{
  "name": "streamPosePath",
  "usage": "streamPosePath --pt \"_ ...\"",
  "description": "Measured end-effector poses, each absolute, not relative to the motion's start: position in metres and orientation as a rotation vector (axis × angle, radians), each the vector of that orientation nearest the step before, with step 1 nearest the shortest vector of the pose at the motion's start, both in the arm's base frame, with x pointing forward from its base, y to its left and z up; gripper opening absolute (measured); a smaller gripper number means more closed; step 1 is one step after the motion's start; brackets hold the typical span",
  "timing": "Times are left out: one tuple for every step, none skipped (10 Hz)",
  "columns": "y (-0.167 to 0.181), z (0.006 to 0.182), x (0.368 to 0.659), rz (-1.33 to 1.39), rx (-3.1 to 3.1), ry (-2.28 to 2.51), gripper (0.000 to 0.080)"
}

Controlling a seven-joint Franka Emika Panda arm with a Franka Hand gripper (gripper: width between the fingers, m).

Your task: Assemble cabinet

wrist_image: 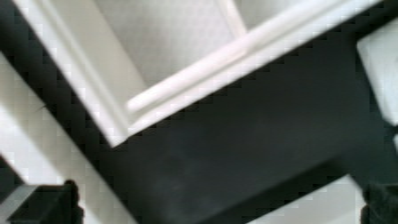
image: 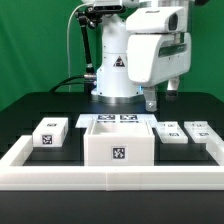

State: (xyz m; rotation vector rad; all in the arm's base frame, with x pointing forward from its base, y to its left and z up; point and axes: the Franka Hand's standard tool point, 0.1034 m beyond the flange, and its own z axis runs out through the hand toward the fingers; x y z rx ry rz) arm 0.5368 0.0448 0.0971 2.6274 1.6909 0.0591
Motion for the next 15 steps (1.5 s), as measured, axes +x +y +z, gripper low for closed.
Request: streamPosePath --pt "0.040 0.092 0.528 0.054 2.539 1.819 0.0796" --pt "0.033 0.087 0.522 0.033 2.529 1.844 0.0796" --pt "0.035 0.088 0.523 0.037 2.542 1.825 0.0796" --pt "0.035 0.088 0.523 0.036 2.542 1.825 0.0796" --pt "0.034 0.088 0.523 0.035 2.543 1.825 0.0796" --pt "0.034 0.087 0.523 0.035 2.536 1.834 0.0796" --pt "0.030 0.084 0.520 0.046 2.423 1.973 0.0796" --pt "0.022 0.078 0.511 0.031 2.316 2.107 0.0796" --pt "0.017 0.075 0.506 0.016 2.254 2.183 0.0796" --pt "0.015 0.073 0.502 0.009 2.249 2.193 0.0796" --pt "0.013 0.071 0.499 0.002 2.260 2.187 0.0796" --pt "0.013 0.071 0.499 0.003 2.260 2.187 0.0796" --pt "0.013 0.071 0.499 0.002 2.260 2.187 0.0796" --pt "0.013 0.071 0.499 0.001 2.271 2.177 0.0796" --pt "0.014 0.071 0.499 0.004 2.279 2.166 0.0796"
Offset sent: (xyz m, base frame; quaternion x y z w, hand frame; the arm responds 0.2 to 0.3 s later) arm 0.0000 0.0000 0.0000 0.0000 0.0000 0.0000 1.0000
